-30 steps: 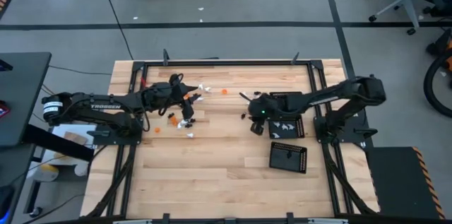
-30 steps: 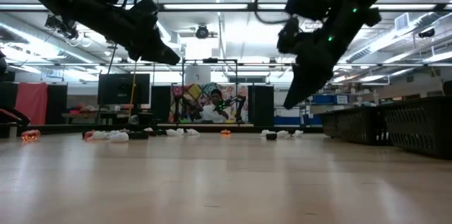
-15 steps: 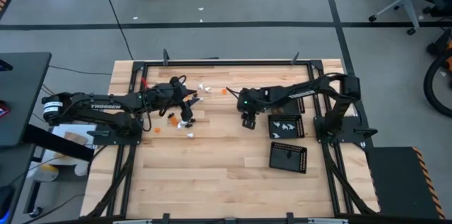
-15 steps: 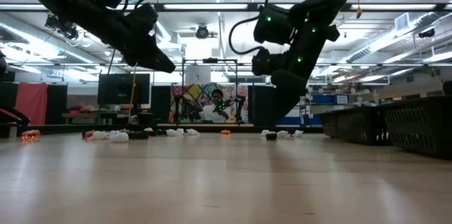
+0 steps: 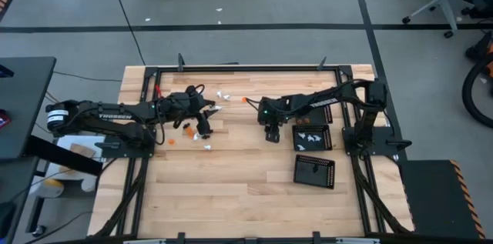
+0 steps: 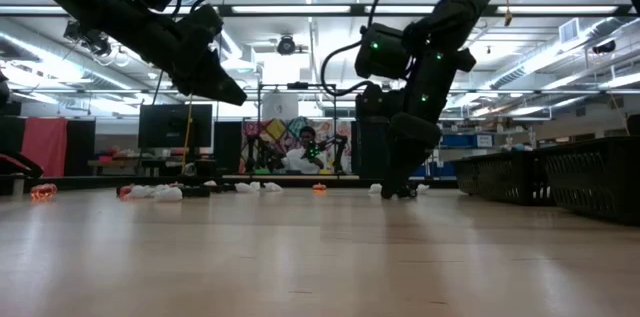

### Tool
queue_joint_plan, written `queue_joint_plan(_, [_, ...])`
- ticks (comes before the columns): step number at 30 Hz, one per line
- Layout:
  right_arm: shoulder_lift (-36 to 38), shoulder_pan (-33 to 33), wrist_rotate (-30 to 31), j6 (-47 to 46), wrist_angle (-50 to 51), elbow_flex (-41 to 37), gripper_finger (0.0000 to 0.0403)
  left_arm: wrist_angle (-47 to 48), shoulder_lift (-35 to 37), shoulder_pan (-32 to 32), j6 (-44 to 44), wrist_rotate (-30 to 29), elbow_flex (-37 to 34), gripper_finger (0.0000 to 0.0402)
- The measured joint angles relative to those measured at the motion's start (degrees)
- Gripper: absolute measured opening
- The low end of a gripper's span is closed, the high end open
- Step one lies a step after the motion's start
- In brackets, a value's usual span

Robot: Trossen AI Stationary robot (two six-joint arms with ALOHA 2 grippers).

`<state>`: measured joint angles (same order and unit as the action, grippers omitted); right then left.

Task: Sort Halloween decoration
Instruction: Put the black skeleton toy into the bottom black bin

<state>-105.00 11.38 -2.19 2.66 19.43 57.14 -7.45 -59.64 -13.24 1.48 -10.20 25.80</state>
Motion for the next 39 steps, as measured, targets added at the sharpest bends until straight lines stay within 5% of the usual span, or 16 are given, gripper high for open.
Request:
queue_joint_plan(17, [2.5,-0.5,0.6,0.4,7.4,-0.3,0.013,0.1,0.0,0.0,-0.1,0.0,0.0,0.0157])
queue_joint_plan(28, [2.4,-1.9,-0.3,0.6,7.5,1.0,0.0027,0.1,0.0,0.0,-0.1,0.0,0.0,0.0157])
queue_joint_plan(39, [2.4,-10.6,-8.5,-2.3,22.2,13.1,0.0043,-4.2,0.0,-0.1,-3.8,-0.1,0.0,0.0157])
